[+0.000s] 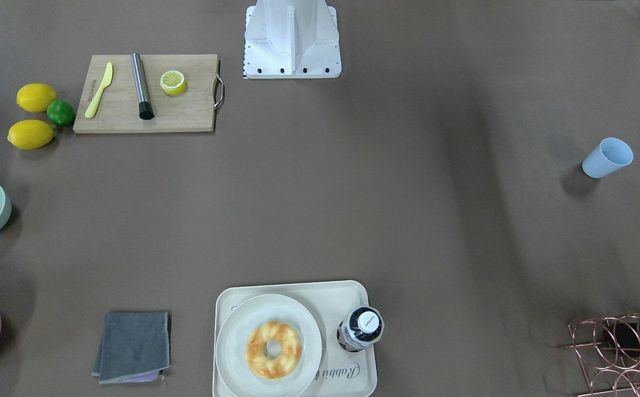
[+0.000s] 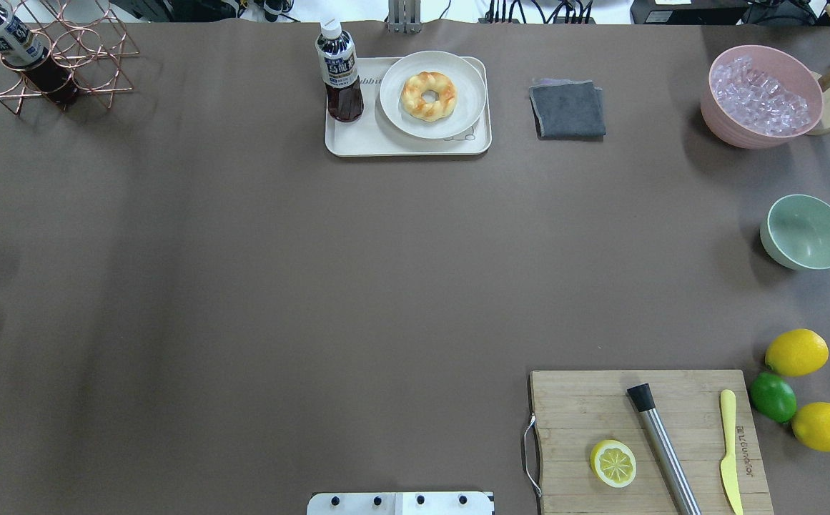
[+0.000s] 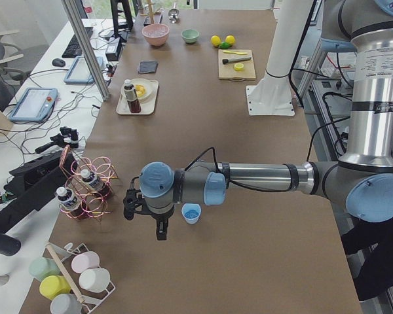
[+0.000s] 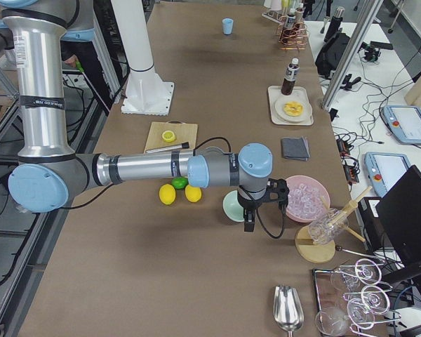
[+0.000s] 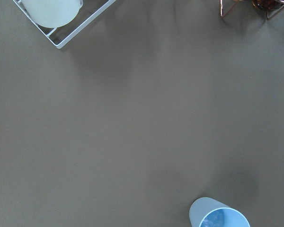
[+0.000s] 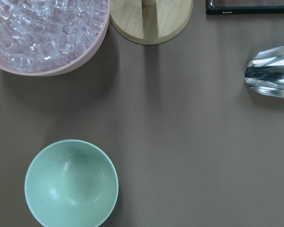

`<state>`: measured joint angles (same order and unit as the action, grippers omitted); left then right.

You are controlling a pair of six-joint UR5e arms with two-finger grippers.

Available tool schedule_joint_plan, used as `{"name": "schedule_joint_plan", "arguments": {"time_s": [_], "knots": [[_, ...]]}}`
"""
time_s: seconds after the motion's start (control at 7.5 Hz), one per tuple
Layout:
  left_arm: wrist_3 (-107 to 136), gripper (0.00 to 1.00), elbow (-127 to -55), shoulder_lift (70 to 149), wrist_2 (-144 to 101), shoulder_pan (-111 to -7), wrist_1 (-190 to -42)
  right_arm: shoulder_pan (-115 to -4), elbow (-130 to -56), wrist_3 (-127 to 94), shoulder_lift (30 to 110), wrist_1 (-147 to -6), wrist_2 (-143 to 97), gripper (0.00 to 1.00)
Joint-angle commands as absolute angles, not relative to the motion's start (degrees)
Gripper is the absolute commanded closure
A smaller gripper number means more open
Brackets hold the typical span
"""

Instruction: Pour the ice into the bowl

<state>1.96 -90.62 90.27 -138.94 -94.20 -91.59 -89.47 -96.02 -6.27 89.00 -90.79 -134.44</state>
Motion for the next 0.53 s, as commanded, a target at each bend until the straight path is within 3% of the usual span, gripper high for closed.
{"name": "schedule_joint_plan", "arguments": {"time_s": [0.0,0.4], "knots": [[1.94,0.03,-89.48,91.84,-138.96,-93.78,-91.58,-89.47,-95.89,-6.33,88.60,-90.79,-134.38,0.01],[1.93,0.03,-91.31,91.15,-138.87,-94.30,-91.58,-89.47,-95.89,-6.33,88.51,-90.79,-134.38,0.01]]}}
